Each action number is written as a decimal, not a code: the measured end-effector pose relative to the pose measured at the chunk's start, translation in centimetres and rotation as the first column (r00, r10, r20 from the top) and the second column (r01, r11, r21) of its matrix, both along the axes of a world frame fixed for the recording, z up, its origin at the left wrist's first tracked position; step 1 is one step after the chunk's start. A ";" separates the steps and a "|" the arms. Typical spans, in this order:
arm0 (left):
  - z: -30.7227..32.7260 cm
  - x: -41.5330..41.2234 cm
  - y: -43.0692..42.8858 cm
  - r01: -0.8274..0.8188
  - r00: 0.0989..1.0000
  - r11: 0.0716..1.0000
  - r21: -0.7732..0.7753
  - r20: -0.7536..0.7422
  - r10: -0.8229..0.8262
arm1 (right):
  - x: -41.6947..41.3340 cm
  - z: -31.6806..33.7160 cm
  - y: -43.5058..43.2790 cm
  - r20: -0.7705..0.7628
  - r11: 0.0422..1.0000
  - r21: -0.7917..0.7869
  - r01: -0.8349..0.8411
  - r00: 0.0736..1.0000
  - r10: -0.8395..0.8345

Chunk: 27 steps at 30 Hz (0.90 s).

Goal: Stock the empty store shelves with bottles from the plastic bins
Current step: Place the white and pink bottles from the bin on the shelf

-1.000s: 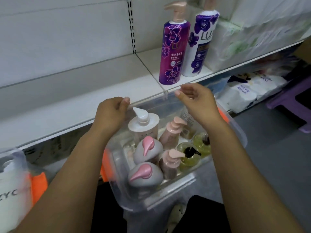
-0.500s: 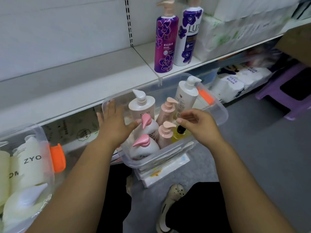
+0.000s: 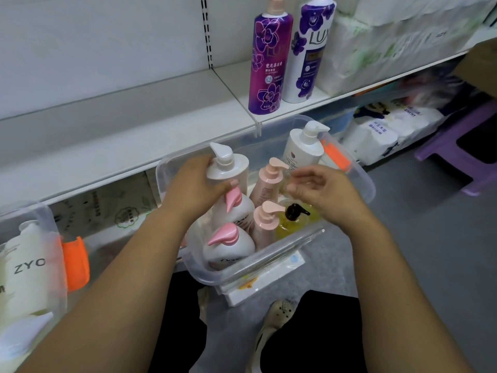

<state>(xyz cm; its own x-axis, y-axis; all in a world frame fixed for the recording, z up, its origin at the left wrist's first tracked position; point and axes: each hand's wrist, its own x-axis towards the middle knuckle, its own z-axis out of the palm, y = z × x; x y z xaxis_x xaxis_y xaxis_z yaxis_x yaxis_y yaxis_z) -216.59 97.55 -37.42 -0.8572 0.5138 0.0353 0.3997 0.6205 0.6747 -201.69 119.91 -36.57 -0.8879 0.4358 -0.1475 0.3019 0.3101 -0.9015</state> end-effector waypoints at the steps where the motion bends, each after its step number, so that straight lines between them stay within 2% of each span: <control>1: 0.0 -0.3 0.4 -0.001 1.000 1.000 0.025 0.024 0.000 | -0.5 -0.2 0.3 -0.040 0.997 -0.017 0.076 0.996 -0.076; 3: -0.4 -1.2 1.0 0.007 0.995 0.999 0.042 0.095 -0.011 | -1.3 -0.4 0.7 -0.091 0.985 -0.039 0.171 0.981 -0.174; 7: -1.1 -3.0 1.6 0.018 0.974 0.996 0.091 0.224 -0.038 | -3.3 -0.1 0.7 -0.168 0.967 -0.132 0.219 0.956 -0.239; 14: -0.7 -3.1 3.3 -0.024 0.988 0.990 0.140 0.153 0.002 | -5.5 0.3 -0.5 -0.218 0.957 -0.206 0.204 0.944 -0.248; 17: 1.0 -2.7 4.4 -0.085 0.996 0.980 0.179 0.047 0.077 | -5.9 0.2 -0.8 -0.231 0.966 -0.152 0.209 0.943 -0.241; 19: 2.8 -2.4 4.6 -0.157 0.987 0.953 0.257 0.011 0.160 | -6.3 0.3 -1.0 -0.245 0.974 -0.114 0.198 0.944 -0.220; 22: 5.5 -1.7 4.2 -0.263 0.965 0.824 0.502 0.127 0.230 | -6.9 0.5 -1.8 -0.239 0.990 -0.070 0.126 0.961 -0.139; 24: 7.0 -1.4 3.7 -0.285 0.958 0.700 0.655 0.216 0.188 | -7.4 0.4 -2.6 -0.231 0.994 -0.053 0.091 0.968 -0.101; 27: 8.7 -1.4 3.1 -0.275 0.959 0.489 0.828 0.273 0.077 | -7.6 0.7 -3.3 -0.223 0.999 -0.036 0.041 0.974 -0.048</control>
